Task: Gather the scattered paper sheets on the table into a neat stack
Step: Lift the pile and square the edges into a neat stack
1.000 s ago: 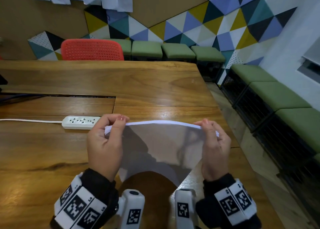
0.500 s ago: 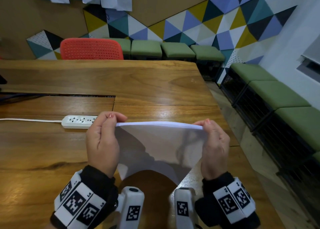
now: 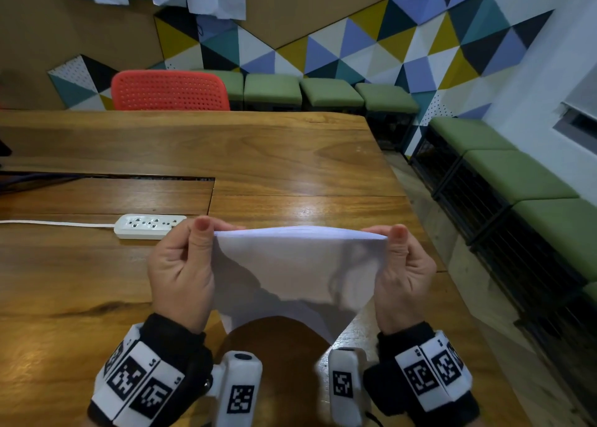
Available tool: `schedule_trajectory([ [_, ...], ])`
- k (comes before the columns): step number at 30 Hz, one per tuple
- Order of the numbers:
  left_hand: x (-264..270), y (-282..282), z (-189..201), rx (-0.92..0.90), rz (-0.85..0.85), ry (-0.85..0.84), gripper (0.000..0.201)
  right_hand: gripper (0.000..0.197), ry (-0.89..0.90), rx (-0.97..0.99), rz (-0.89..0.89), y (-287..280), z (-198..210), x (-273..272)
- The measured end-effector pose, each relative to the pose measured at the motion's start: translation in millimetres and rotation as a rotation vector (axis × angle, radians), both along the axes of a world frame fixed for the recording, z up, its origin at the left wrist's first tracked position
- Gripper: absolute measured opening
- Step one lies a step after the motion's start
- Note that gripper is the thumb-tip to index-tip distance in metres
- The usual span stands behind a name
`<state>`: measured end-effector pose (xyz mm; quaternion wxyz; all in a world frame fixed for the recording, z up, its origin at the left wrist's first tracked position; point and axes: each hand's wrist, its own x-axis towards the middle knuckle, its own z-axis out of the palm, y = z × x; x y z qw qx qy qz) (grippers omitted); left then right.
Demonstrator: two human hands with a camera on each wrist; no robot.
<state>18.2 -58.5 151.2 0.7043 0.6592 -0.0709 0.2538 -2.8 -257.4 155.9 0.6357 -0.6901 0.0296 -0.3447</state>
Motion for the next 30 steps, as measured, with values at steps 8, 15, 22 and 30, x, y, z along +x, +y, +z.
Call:
schedule_trajectory([
  [8,3.6,-2.1,1.2,0.007,0.031,-0.028,0.037,0.058,-0.019,0.007,0.031,1.4,1.1,0.2],
  [15,2.5,-4.8,3.5,0.036,0.065,-0.014,0.04,0.071,0.03,0.03,0.017,-3.1,-2.3,2.3],
  [22,7.1,-9.4,6.9,-0.024,0.093,0.073,0.021,0.042,0.052,0.067,0.001,0.4,-4.0,7.6],
  [30,5.3,-10.9,5.9,-0.027,0.094,0.054,0.014,0.039,0.061,0.075,0.032,-2.4,-4.4,9.3],
])
